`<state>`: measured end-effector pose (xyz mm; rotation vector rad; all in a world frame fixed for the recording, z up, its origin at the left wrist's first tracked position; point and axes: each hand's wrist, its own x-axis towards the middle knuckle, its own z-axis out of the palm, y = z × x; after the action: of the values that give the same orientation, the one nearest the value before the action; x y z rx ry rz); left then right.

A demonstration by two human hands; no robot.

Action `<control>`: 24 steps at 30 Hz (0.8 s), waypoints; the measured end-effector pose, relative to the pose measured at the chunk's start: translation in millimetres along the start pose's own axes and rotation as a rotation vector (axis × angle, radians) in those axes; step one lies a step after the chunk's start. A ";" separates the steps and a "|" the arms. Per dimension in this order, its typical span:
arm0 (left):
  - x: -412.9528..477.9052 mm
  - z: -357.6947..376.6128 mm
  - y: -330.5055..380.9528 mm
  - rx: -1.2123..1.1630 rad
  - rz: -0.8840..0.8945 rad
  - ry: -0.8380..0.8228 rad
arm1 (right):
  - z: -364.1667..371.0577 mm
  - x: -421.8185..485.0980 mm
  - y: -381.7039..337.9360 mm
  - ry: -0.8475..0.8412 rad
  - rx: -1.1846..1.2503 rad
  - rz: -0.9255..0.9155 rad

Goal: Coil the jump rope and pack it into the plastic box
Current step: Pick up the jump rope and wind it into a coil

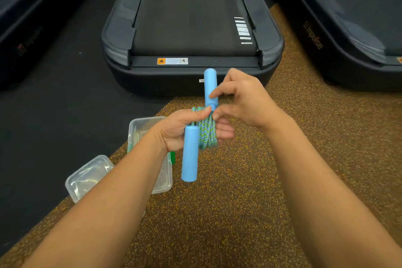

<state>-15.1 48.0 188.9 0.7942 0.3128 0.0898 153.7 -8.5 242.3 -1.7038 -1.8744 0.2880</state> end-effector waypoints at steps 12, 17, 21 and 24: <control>-4.6 1.6 4.0 -0.032 0.047 0.060 | 27.4 -14.0 7.9 -0.060 0.757 0.390; -6.6 6.0 6.1 -0.039 0.048 0.081 | 30.6 -17.2 7.0 -0.027 0.946 0.395; -5.4 10.1 4.4 0.010 0.039 0.110 | 29.7 -17.5 6.4 -0.011 0.986 0.367; -5.1 10.9 2.8 0.036 0.036 0.110 | 27.8 -17.7 6.3 -0.053 0.977 0.381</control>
<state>-16.5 41.4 199.3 0.8323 0.4049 0.1626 143.9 -18.4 211.8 -1.3043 -1.0800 1.1796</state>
